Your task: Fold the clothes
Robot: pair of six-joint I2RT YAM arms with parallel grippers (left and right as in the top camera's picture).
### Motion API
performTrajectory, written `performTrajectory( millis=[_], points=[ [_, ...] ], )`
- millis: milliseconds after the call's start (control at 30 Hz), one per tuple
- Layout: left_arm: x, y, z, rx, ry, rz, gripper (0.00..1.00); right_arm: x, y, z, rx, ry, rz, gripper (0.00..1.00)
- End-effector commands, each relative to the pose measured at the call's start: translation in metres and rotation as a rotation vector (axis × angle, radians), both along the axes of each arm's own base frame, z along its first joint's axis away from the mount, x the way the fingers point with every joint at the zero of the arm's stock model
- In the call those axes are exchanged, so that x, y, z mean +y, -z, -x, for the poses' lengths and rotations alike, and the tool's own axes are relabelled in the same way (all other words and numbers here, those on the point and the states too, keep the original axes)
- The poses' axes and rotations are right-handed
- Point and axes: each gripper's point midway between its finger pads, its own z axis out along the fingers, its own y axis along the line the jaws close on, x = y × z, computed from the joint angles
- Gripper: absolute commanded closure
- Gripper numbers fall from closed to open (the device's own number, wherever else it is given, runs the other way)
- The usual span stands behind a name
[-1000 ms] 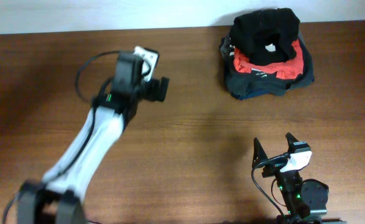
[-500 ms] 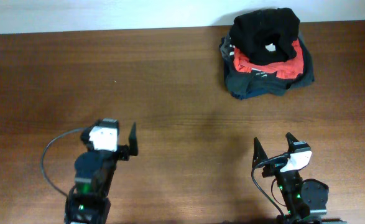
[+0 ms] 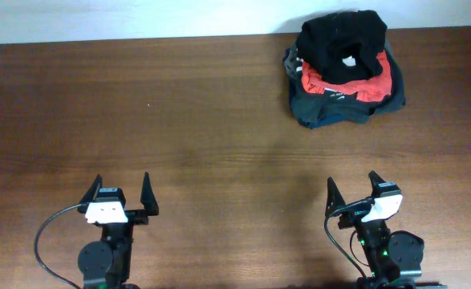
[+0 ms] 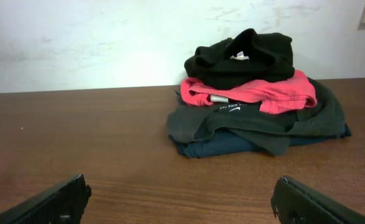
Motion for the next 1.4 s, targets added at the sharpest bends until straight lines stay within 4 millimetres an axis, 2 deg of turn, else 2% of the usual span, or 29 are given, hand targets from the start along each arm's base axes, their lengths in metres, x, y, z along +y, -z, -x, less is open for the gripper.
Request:
performTrajectory(
  millis=[0, 267, 367, 1367],
  points=[
    [0.004, -0.008, 0.005, -0.042, -0.010, 0.007, 0.01, -0.001, 0.002, 0.000, -0.001, 0.007, -0.001, 0.01],
    [0.004, -0.002, 0.015, -0.028, -0.015, 0.008, 0.01, -0.001, 0.002, 0.000, -0.001, 0.007, -0.001, 0.01],
    [0.004, 0.017, 0.016, 0.051, -0.017, 0.016, 0.01, -0.001, 0.002, 0.000, -0.001, 0.007, -0.001, 0.01],
    [0.003, 0.016, 0.016, 0.047, -0.009, 0.015, 0.01, -0.001, 0.002, 0.000, -0.001, 0.007, -0.001, 0.01]
  ],
)
